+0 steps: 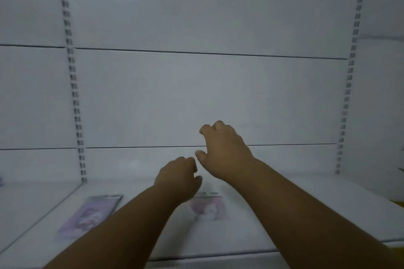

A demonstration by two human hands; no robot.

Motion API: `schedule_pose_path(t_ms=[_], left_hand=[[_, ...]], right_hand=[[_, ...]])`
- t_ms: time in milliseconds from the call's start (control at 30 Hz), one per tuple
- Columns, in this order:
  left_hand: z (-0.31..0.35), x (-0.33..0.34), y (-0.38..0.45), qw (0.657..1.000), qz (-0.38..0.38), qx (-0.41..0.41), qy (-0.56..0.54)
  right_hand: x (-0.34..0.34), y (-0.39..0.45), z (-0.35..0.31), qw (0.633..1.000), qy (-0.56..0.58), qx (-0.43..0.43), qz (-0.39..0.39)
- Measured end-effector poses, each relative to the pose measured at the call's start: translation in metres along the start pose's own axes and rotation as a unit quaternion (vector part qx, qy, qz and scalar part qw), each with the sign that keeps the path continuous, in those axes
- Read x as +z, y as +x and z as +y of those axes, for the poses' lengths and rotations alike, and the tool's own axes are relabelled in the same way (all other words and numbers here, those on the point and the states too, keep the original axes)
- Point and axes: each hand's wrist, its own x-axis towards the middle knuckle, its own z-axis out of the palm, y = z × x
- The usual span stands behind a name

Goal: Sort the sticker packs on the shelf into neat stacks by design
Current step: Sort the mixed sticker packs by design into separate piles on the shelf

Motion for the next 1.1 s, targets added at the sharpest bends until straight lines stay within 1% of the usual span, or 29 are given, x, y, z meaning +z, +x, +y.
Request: schedule_pose_path(t_ms=[100, 233, 400, 500, 633, 700, 767, 867, 1033, 1100], left_hand=[[-0.086, -0.055, -0.051, 0.998, 0.037, -0.049, 0.026], [-0.203, -0.119, -0.139, 0.991, 0.025, -0.115, 0.064], [-0.322, -0.181, -0.24, 0.975, 0.038, -0.183, 0.118], [-0.373, -0.212, -0.271, 0.968, 0.029, -0.218, 0.12], [-0.43, -0.229, -0.265, 0.961, 0.031, -0.237, 0.14], [-0.452, -0.223, -0.247, 0.954, 0.028, -0.263, 0.143], [-0.47, -0.212, -0.222, 0.949, 0.008, -0.275, 0.156], [-0.493, -0.202, -0.186, 0.953, -0.019, -0.263, 0.15], [-0.524, -0.198, -0.146, 0.962, -0.113, -0.218, 0.117], [-0.536, -0.2, -0.133, 0.963, -0.119, -0.222, 0.096]], right_hand=[[0.011, 0.01, -0.094, 0.998, 0.033, -0.054, 0.002], [0.033, 0.014, -0.229, 0.993, 0.078, -0.093, -0.008], [0.062, 0.019, -0.389, 0.981, 0.109, -0.143, -0.068], [0.078, 0.027, -0.451, 0.977, 0.119, -0.142, -0.105], [0.097, 0.043, -0.494, 0.979, 0.114, -0.131, -0.104], [0.112, 0.053, -0.503, 0.982, 0.101, -0.123, -0.105], [0.127, 0.066, -0.508, 0.983, 0.083, -0.118, -0.11], [0.147, 0.086, -0.513, 0.985, 0.077, -0.11, -0.104], [0.173, 0.111, -0.518, 0.985, 0.088, -0.094, -0.117], [0.182, 0.116, -0.518, 0.985, 0.089, -0.086, -0.122]])
